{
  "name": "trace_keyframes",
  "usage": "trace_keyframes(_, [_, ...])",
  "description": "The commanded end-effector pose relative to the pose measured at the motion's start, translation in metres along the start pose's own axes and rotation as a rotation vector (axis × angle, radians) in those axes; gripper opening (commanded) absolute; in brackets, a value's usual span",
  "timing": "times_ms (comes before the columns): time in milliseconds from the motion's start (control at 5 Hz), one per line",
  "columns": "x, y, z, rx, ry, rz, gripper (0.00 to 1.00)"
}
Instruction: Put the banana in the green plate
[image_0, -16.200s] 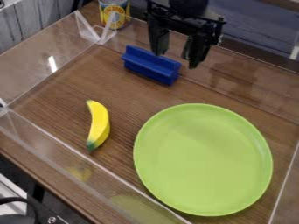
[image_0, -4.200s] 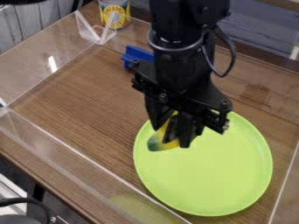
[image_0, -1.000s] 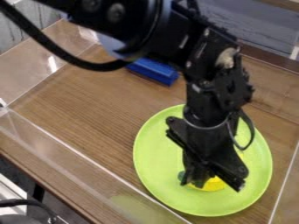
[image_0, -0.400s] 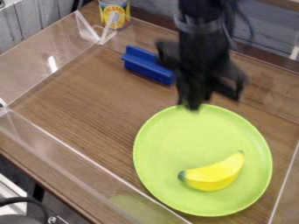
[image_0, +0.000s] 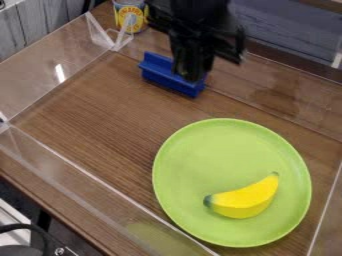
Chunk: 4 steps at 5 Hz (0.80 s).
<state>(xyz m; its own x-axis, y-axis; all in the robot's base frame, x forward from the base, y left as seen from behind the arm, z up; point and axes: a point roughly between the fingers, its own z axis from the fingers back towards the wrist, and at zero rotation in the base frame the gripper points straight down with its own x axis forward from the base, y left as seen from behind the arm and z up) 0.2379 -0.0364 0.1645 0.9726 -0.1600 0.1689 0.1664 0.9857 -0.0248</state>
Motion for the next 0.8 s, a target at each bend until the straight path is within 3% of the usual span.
trace_keyframes(0, [-0.012, -0.030, -0.001, 0.001, -0.025, -0.072, 0.00])
trace_keyframes(400, [-0.031, -0.080, -0.028, -0.005, -0.015, -0.174, 0.00])
trace_keyframes(600, [-0.040, -0.090, -0.043, 0.000, -0.023, -0.201, 0.00])
